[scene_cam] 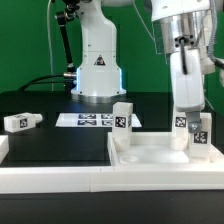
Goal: Assemble square table
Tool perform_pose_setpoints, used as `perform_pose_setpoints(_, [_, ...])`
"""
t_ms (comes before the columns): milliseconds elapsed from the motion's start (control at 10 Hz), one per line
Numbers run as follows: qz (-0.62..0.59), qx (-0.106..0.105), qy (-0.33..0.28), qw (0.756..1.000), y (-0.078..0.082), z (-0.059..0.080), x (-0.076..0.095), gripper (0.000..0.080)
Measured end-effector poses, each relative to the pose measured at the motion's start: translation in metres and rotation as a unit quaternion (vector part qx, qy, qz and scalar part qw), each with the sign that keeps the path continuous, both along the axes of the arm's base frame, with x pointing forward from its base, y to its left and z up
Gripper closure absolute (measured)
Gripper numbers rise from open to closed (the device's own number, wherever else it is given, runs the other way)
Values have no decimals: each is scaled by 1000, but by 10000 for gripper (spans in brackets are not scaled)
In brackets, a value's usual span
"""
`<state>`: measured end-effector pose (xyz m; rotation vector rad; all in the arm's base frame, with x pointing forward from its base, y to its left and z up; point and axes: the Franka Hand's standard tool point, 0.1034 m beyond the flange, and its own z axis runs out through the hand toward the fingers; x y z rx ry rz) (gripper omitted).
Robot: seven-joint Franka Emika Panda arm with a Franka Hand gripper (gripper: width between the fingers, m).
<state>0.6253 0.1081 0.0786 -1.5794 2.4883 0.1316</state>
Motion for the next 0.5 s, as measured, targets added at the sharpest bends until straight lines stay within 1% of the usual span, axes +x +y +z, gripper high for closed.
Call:
perform_pose_setpoints(200, [-57, 11, 7, 998, 2, 0, 1, 508])
perform_pose_setpoints(500, [-67, 15, 8, 998, 2, 0, 1, 508])
